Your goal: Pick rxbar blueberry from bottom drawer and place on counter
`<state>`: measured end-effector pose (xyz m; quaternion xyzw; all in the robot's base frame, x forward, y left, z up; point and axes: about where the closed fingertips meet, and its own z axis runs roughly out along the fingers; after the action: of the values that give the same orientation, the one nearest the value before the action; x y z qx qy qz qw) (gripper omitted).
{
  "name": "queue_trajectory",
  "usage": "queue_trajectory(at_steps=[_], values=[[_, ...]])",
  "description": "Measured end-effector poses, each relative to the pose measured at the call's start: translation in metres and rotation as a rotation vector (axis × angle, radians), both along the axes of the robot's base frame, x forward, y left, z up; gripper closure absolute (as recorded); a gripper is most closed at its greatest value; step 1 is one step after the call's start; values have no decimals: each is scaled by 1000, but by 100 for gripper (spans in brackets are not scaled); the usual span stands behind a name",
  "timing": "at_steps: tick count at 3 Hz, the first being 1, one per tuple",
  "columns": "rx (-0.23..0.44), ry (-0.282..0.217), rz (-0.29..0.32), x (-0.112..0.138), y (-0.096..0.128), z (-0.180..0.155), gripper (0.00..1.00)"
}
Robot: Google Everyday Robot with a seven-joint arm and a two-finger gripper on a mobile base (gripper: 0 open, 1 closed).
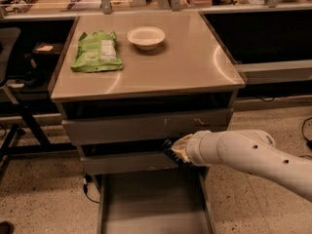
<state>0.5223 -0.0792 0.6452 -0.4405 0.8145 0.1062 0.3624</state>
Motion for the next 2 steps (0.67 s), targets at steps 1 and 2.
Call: queue_trajectory(at_steps=[1,2], values=[[-2,-3,6,0,1,3,100],[-23,-45,7,3,-3,38,100]])
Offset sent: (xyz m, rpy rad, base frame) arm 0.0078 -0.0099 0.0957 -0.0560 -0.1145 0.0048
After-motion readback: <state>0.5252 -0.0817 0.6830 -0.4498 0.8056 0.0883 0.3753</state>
